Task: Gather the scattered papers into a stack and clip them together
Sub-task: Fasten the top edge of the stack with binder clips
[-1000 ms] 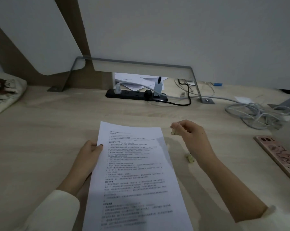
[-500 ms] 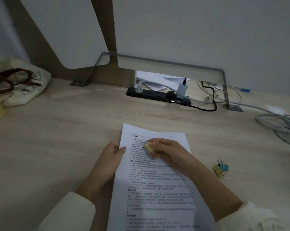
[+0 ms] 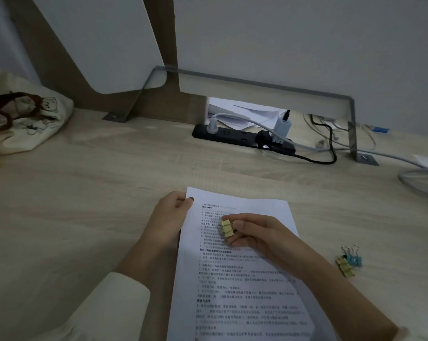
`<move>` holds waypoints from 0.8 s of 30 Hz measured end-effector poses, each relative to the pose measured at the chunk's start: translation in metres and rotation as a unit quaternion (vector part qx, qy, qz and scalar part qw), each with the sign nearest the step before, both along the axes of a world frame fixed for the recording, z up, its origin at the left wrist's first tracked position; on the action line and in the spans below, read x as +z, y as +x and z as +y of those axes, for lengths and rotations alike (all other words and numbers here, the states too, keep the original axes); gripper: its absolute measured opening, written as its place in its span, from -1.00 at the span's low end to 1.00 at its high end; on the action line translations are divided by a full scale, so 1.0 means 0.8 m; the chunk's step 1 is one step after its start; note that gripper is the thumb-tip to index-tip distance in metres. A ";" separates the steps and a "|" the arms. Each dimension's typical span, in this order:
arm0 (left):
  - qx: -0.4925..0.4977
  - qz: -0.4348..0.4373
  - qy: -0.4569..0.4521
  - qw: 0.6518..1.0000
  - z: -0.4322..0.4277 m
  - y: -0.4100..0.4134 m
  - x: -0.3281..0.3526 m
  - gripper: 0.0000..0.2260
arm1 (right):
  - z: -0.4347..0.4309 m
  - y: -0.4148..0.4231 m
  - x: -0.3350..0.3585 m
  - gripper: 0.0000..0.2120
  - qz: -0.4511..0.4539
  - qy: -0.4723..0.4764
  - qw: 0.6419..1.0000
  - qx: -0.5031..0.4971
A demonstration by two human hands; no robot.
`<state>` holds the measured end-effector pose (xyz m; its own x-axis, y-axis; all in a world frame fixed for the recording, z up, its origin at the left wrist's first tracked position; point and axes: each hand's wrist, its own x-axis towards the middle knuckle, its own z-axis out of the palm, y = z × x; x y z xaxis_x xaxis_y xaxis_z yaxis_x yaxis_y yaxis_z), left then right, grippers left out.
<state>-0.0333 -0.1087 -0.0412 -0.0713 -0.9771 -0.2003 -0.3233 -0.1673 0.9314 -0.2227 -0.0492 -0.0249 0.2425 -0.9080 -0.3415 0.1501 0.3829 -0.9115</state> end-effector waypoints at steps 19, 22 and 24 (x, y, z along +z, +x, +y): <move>-0.007 -0.014 -0.066 0.998 -0.001 0.002 -0.009 -0.86 | -0.023 0.009 0.027 -0.71 0.136 -0.026 0.989 -0.046; -0.008 -0.015 -0.074 0.997 0.000 0.003 -0.010 -0.85 | -0.035 0.012 0.046 -0.82 0.279 -0.079 0.957 -0.009; -0.012 -0.011 -0.089 0.996 0.001 0.004 -0.014 -0.85 | -0.044 0.017 0.057 -0.87 0.376 -0.139 0.916 0.018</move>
<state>-0.0303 -0.1077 -0.0523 -0.0930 -0.9953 -0.0258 -0.3450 0.0079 0.9386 -0.2092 -0.0848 0.0206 0.0648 -0.9812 -0.1817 -0.5688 0.1133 -0.8146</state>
